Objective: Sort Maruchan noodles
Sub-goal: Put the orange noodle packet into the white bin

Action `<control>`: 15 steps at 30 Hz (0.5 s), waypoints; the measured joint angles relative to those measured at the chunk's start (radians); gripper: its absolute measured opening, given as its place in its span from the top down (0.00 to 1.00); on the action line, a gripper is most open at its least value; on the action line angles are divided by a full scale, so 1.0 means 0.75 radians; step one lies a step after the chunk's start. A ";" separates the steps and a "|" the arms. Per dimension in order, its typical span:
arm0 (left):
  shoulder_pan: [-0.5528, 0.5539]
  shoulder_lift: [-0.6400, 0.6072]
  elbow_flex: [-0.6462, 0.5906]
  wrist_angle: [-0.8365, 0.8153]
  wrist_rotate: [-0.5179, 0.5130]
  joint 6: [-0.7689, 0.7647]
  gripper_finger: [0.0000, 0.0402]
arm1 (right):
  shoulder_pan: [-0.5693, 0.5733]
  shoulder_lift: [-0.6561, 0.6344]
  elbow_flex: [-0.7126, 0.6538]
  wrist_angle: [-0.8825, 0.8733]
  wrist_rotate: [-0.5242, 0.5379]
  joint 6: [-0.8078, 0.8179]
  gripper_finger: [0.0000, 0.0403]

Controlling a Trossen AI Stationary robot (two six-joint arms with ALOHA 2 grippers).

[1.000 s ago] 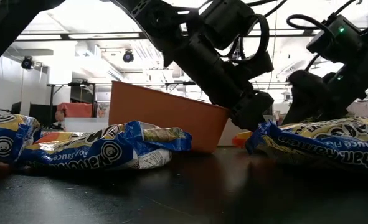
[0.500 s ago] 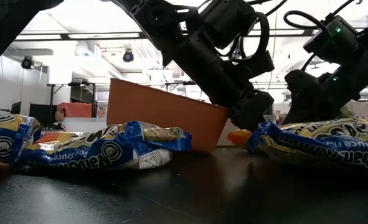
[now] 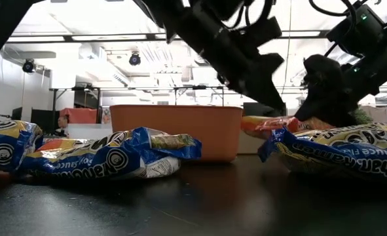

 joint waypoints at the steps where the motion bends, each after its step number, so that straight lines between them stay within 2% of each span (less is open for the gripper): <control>1: -0.002 -0.022 0.000 -0.022 0.000 0.008 0.81 | 0.000 -0.007 0.000 0.001 0.002 -0.004 0.75; 7: -0.006 -0.212 -0.032 -0.128 -0.007 0.039 0.81 | 0.000 -0.048 0.008 -0.001 0.012 -0.023 0.75; 15: -0.016 -0.541 -0.295 -0.027 -0.012 0.023 0.81 | 0.003 -0.036 0.183 -0.060 0.015 -0.170 0.75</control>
